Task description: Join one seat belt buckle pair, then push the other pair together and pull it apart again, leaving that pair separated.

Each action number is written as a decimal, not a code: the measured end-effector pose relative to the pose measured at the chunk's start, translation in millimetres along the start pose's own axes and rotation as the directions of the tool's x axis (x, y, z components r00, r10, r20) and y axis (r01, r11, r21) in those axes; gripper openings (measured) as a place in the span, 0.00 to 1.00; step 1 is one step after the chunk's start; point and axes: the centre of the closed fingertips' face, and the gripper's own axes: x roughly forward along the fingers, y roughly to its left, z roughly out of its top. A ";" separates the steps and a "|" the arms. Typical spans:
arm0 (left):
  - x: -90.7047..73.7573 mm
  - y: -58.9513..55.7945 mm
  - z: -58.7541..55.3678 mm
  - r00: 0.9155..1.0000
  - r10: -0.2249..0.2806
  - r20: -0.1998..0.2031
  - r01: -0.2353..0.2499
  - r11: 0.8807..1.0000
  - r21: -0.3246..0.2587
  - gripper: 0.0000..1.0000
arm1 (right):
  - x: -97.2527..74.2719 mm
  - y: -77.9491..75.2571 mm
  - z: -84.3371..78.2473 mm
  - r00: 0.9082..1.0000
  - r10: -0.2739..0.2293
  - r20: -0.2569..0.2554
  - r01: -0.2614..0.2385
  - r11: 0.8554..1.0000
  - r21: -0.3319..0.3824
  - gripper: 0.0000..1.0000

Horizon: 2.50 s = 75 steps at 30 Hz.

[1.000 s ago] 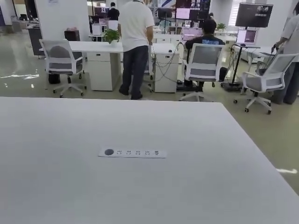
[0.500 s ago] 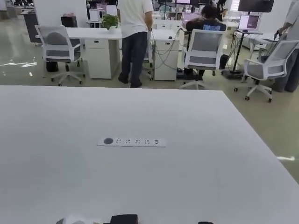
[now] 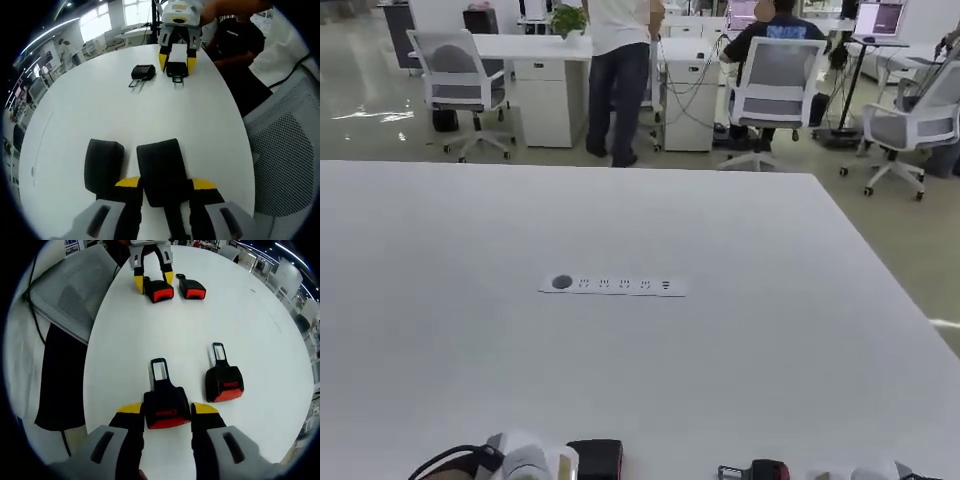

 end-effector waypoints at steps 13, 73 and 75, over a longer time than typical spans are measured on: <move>5.3 -10.4 -0.9 0.990 -0.065 -0.126 0.079 0.991 0.112 0.33 | 2.3 -0.9 -2.7 0.999 0.034 -0.022 -0.034 0.999 -0.026 0.33; 5.6 -15.4 -3.5 0.983 -0.064 -0.170 0.078 0.994 0.074 0.33 | 42.5 25.4 91.1 0.996 -0.010 0.083 0.005 0.998 0.061 0.32; 5.6 -15.4 -3.6 0.984 -0.065 -0.165 0.078 0.994 0.076 0.33 | 44.4 29.5 96.9 0.997 -0.015 0.078 0.011 0.998 0.056 0.32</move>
